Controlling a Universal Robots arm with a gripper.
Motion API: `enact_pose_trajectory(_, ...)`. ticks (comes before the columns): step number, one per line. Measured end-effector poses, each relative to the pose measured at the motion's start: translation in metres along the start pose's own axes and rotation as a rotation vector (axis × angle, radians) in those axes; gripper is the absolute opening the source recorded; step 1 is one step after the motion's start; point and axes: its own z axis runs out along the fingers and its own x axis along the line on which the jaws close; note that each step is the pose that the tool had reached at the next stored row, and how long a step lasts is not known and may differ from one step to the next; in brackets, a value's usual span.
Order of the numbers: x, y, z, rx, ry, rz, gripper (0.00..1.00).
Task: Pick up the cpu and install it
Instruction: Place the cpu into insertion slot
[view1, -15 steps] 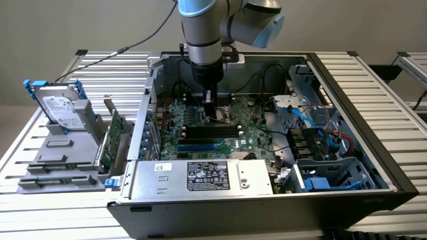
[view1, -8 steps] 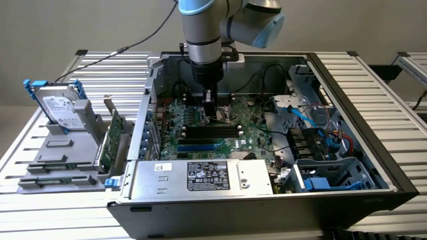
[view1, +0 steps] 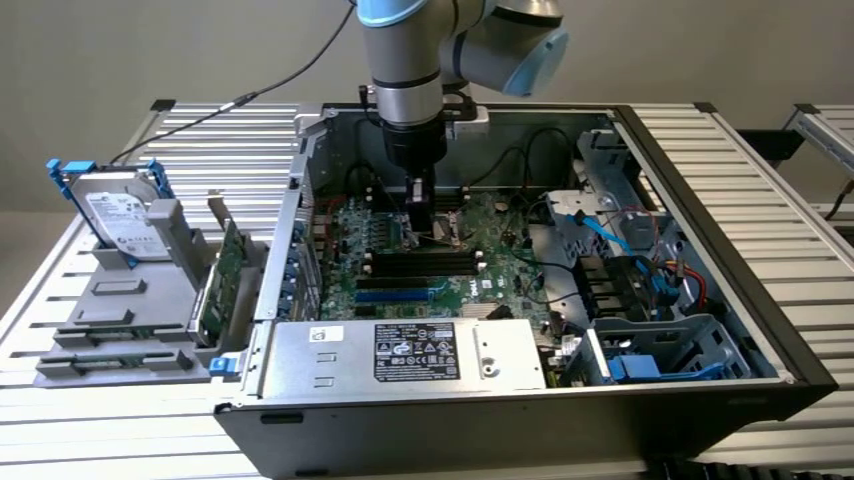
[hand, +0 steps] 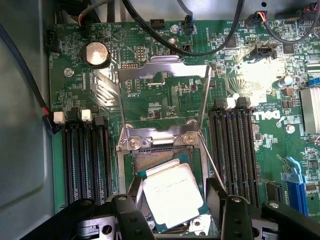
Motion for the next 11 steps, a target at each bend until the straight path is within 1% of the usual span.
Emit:
enact_pose_trajectory(6, 0.0001, -0.0004, -0.0001, -0.0036, 0.0054, -0.036, 0.62)
enact_pose_trajectory(11, 0.0, -0.0012, -0.0002, -0.0083, 0.0124, -0.08, 0.62)
